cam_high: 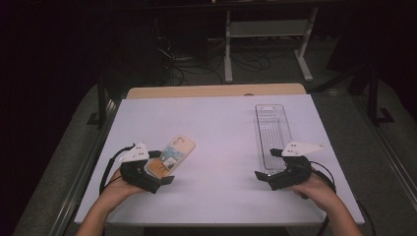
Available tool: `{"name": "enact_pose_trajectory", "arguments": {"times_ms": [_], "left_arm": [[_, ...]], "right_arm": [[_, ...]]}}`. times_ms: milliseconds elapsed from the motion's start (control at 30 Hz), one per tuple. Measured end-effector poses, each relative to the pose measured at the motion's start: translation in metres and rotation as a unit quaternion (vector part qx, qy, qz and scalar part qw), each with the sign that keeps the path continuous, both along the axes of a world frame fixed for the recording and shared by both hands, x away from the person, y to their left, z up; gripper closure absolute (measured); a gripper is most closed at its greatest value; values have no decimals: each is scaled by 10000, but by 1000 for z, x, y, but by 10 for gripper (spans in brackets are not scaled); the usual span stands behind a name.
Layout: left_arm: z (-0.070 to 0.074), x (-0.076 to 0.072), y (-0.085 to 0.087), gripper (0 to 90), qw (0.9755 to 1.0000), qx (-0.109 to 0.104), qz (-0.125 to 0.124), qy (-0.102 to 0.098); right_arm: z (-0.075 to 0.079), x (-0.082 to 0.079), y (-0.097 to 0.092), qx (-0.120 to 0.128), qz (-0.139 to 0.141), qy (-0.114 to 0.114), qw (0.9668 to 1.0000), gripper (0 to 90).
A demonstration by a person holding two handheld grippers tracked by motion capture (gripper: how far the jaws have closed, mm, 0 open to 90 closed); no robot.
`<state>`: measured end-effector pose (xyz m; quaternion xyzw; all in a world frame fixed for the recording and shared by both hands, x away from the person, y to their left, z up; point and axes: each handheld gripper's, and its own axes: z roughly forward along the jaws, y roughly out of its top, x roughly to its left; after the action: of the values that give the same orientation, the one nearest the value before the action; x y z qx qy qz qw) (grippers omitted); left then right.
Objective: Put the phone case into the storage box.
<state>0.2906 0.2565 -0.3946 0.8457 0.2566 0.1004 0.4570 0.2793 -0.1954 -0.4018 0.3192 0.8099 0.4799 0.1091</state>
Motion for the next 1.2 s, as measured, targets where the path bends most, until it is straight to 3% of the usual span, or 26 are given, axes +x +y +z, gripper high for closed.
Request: {"name": "enact_pose_trajectory", "arguments": {"times_ms": [167,267,433,633,933,1200], "left_arm": [[5,4,0,0,9999,84,87,-53],[7,6,-1,0,9999,21,144,-1],[9,13,-4,0,9998,115,94,119],[19,21,-8,0,9998,181,68,78],[27,31,-13,0,9998,73,184,40],[30,42,-20,0,9997,104,202,71]], "right_arm": [[0,1,0,18,10,-4,10000,24],[0,1,-1,2,19,-11,10000,23],[0,1,-1,7,18,-8,10000,24],[0,0,0,-8,7,-7,10000,24],[0,0,0,-4,3,-4,10000,24],[0,0,0,0,0,-8,10000,23]]}}
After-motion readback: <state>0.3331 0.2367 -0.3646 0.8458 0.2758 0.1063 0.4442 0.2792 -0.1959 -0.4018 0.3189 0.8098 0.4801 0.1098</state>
